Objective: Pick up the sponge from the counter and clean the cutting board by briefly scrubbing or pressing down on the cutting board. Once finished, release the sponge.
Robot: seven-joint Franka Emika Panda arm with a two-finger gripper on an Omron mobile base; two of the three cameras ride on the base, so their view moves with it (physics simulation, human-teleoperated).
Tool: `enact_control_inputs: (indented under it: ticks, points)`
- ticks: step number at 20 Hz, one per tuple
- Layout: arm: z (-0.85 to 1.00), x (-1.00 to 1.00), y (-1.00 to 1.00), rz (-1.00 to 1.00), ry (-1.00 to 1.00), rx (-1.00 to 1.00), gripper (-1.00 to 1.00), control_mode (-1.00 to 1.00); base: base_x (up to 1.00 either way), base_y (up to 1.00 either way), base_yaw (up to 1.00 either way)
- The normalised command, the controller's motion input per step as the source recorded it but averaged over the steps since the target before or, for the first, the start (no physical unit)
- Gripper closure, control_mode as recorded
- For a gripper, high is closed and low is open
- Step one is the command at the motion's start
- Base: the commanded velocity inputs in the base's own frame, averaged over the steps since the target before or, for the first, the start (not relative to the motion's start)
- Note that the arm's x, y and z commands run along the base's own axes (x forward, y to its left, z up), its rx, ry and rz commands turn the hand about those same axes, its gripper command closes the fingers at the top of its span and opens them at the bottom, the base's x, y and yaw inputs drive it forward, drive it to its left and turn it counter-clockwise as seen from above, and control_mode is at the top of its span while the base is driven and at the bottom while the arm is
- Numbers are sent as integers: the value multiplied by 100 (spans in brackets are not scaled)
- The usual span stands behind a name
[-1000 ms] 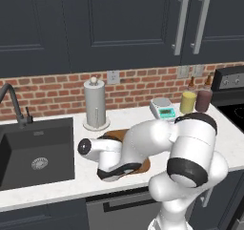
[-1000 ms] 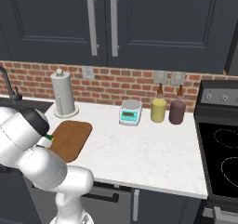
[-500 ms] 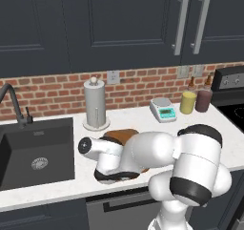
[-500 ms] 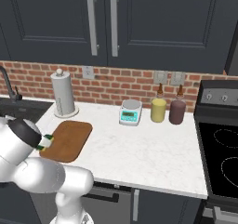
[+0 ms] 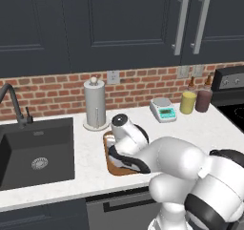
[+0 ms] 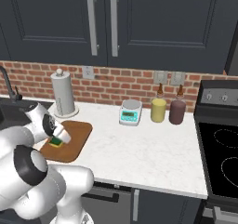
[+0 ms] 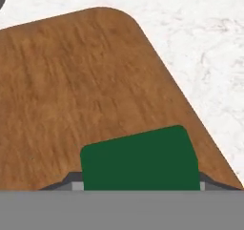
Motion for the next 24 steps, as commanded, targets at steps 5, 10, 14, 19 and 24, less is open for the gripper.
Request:
enact_control_inputs:
  ticks: [5,10,14,19,24]
  points:
    - [1,9,-100,0,27,14,100,-100,0,0,0]
    - [0,15,-98,0,23,14,100,-100,0,0,0]
    - [10,32,-80,-6,31,10,100,-100,0,0,0]
    - [4,27,-59,-3,25,5,100,-100,0,0,0]
    - [-17,35,-9,0,10,0,100,-100,0,0,0]
